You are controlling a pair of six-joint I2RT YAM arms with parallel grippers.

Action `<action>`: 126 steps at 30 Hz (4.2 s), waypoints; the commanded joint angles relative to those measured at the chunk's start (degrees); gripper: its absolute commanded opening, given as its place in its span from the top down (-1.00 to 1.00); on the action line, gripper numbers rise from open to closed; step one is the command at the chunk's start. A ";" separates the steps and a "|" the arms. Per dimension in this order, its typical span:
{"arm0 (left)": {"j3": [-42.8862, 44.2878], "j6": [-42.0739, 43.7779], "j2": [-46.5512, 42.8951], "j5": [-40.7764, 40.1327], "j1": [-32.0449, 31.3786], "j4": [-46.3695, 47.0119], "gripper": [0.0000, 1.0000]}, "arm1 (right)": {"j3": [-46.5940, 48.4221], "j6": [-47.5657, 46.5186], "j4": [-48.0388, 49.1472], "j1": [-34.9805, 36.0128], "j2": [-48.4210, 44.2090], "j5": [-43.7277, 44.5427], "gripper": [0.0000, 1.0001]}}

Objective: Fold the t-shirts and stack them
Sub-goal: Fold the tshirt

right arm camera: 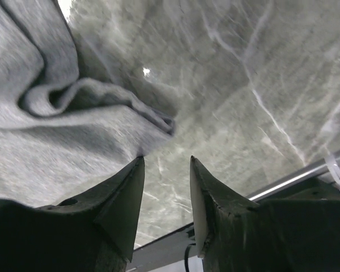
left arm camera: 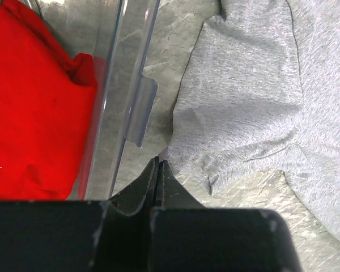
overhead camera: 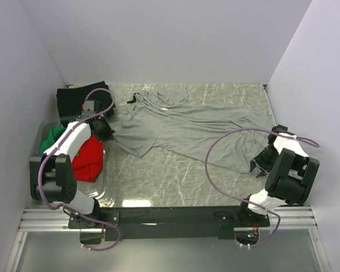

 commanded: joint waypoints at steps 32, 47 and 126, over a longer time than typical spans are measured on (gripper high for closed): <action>4.42 5.43 2.69 2.20 1.93 -1.84 0.99 | -3.59 6.83 9.35 -0.37 4.71 0.48 0.90; 8.11 3.58 -0.21 5.19 3.95 -3.77 0.99 | 3.53 5.69 -10.06 -0.28 -6.01 1.45 1.00; 40.00 10.88 18.58 17.85 2.90 -14.06 0.99 | 19.34 -2.83 -17.98 0.16 0.57 -6.99 1.00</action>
